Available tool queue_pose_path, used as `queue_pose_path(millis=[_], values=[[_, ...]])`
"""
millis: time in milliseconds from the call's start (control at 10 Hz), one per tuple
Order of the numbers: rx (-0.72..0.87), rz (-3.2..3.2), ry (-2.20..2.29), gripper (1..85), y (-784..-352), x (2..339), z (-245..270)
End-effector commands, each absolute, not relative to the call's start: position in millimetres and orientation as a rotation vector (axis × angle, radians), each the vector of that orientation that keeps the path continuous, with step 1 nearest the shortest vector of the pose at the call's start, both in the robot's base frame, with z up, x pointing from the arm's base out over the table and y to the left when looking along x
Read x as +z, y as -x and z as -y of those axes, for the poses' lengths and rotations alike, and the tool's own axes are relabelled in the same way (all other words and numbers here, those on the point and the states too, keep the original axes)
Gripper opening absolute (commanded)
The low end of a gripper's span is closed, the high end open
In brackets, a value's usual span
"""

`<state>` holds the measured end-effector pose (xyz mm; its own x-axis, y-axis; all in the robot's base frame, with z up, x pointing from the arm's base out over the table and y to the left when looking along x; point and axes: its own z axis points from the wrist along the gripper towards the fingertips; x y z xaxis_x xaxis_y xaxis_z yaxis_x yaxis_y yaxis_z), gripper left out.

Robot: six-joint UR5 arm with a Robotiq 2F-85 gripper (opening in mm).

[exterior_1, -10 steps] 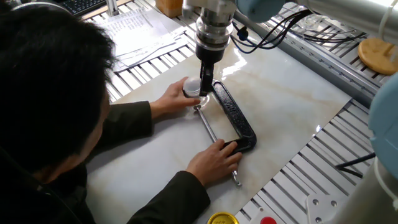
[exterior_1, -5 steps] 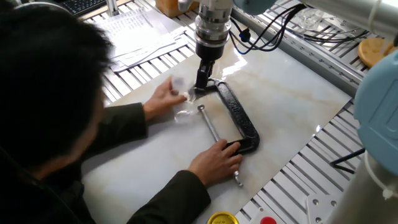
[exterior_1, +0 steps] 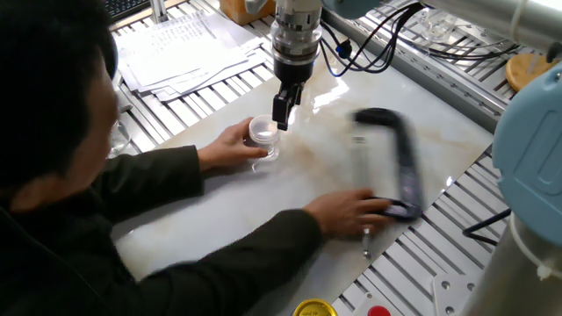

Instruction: Unscrew the lid from the jar

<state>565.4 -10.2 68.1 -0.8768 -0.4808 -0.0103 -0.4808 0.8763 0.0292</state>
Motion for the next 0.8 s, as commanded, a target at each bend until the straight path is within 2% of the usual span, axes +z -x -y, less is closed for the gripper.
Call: queue_pose_path(millis=[0, 700], values=[[0.015, -3.042, 0.786, 74.3, -570, 65, 15], [0.093, -3.098, 0.681, 74.3, -567, 97, -30]])
